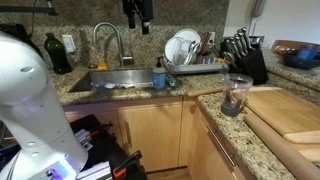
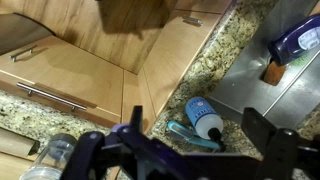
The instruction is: Put the wooden spoon in the cup
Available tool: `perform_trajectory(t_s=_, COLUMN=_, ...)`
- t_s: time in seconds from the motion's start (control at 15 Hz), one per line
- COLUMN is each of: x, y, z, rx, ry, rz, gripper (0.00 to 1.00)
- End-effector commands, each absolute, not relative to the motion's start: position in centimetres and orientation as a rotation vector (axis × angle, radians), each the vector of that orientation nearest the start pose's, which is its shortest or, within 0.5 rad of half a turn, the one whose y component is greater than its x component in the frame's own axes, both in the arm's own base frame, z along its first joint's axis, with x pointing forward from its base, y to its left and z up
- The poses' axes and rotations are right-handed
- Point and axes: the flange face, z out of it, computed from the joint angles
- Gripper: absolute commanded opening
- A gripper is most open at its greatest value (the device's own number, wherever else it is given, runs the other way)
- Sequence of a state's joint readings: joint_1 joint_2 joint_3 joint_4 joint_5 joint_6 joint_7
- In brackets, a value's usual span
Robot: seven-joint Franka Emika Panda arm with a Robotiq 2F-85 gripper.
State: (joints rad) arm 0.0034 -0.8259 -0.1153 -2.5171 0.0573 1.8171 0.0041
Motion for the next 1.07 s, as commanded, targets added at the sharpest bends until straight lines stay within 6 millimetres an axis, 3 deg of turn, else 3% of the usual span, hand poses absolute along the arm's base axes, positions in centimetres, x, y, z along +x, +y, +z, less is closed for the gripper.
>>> perform_trajectory(t_s=0.0, x=31.4, y=-3.7, z=54.8, rx=-2.996, ry=0.142, rz=-0.189, gripper=1.0)
perform_trajectory(t_s=0.4, x=42.8, y=-1.1, z=50.3, rx=-2.959, ry=0.293, rz=-0.38, gripper=1.0)
perform_trajectory(t_s=0.67, x=49.1, y=-2.9, z=46.7, rx=-2.966, ry=0.403, rz=-0.42, gripper=1.0)
perform_trajectory(t_s=0.73, x=49.9, y=-3.7, z=46.4, rx=-2.978, ry=0.463, rz=-0.398, gripper=1.0)
perform_trajectory(t_s=0.8, x=47.4, y=-2.3, z=46.9, rx=-2.971, ry=0.382, rz=-0.416, gripper=1.0)
perform_trajectory(t_s=1.0, x=48.4, y=-2.5, z=46.0, rx=-2.977, ry=0.394, rz=-0.392, gripper=1.0)
